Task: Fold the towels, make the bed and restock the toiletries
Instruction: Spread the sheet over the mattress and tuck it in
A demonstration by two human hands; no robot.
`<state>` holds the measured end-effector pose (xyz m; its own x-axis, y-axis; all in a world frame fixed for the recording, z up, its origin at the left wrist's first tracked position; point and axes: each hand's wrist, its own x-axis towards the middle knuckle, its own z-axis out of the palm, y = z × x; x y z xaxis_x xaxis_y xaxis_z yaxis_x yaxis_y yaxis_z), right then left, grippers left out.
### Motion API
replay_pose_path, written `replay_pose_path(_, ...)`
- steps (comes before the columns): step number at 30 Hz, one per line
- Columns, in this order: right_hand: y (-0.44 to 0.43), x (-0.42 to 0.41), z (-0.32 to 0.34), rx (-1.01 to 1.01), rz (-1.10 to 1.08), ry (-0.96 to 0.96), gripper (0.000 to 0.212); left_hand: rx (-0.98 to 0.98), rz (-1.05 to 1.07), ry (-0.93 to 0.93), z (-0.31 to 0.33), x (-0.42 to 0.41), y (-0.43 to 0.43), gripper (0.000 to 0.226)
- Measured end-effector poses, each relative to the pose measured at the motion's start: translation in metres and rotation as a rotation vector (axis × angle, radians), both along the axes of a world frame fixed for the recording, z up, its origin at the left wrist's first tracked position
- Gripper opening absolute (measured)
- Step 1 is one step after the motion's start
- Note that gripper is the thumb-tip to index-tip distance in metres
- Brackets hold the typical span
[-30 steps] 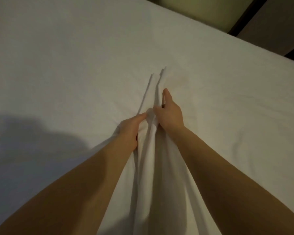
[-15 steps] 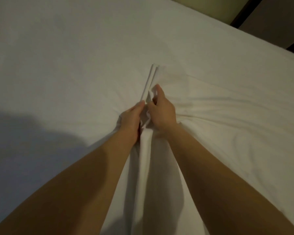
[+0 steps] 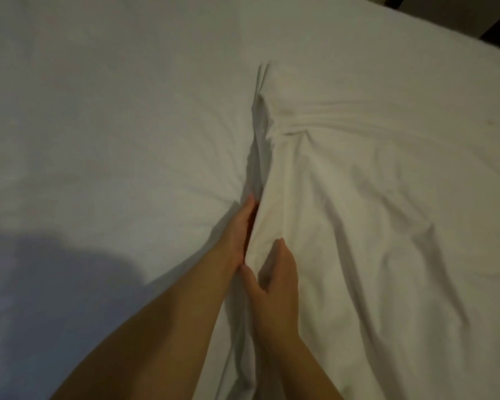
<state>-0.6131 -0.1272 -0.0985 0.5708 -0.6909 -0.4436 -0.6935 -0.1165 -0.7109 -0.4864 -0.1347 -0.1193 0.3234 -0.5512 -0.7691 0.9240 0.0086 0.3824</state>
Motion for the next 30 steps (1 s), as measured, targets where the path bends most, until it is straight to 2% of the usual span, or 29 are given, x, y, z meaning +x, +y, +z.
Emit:
replay_pose_path(2, 0.017, -0.02, 0.005, 0.004, 0.024, 0.04, 0.095, -0.007, -0.011, 0.003, 0.006, -0.017, 0.012, 0.053)
replay_pose_path(7, 0.041, -0.06, -0.001, -0.053, 0.091, 0.087, 0.075, 0.059, -0.005, -0.017, 0.006, -0.073, 0.048, 0.058)
replay_pose_path(9, 0.049, -0.075, 0.001, -0.034, 0.004, 0.009, 0.066, 0.093, -0.033, -0.031, 0.005, -0.103, 0.065, 0.06)
replay_pose_path(12, 0.055, -0.102, 0.007, 0.013, -0.185, -0.075, 0.04, 0.126, -0.12, -0.037, 0.006, -0.134, 0.088, 0.063)
replay_pose_path(16, 0.059, -0.139, 0.006, 0.14, -0.44, -0.089, 0.034, 0.156, -0.253, -0.102, 0.009, -0.163, 0.121, 0.072)
replay_pose_path(18, 0.066, -0.148, 0.008, 0.133, -0.412, -0.066, 0.034, 0.126, -0.275, -0.04, 0.013, -0.181, 0.142, 0.07)
replay_pose_path(21, 0.078, -0.154, 0.016, 0.197, -0.337, -0.096, 0.033, 0.007, -0.272, 0.11, 0.013, -0.206, 0.17, 0.081)
replay_pose_path(23, 0.087, -0.152, 0.018, 0.202, -0.259, -0.052, 0.036, -0.027, -0.244, 0.142, 0.011, -0.217, 0.176, 0.084)
replay_pose_path(26, 0.095, -0.146, 0.018, 0.133, -0.253, 0.027, 0.037, -0.036, -0.178, 0.156, 0.012, -0.225, 0.174, 0.078)
replay_pose_path(28, 0.098, -0.148, 0.023, 0.099, -0.31, -0.022, 0.026, -0.072, -0.116, 0.186, 0.015, -0.227, 0.172, 0.067)
replay_pose_path(30, 0.103, -0.153, 0.029, 0.159, -0.358, -0.111, 0.015, -0.077, -0.114, 0.183, 0.018, -0.227, 0.17, 0.05)
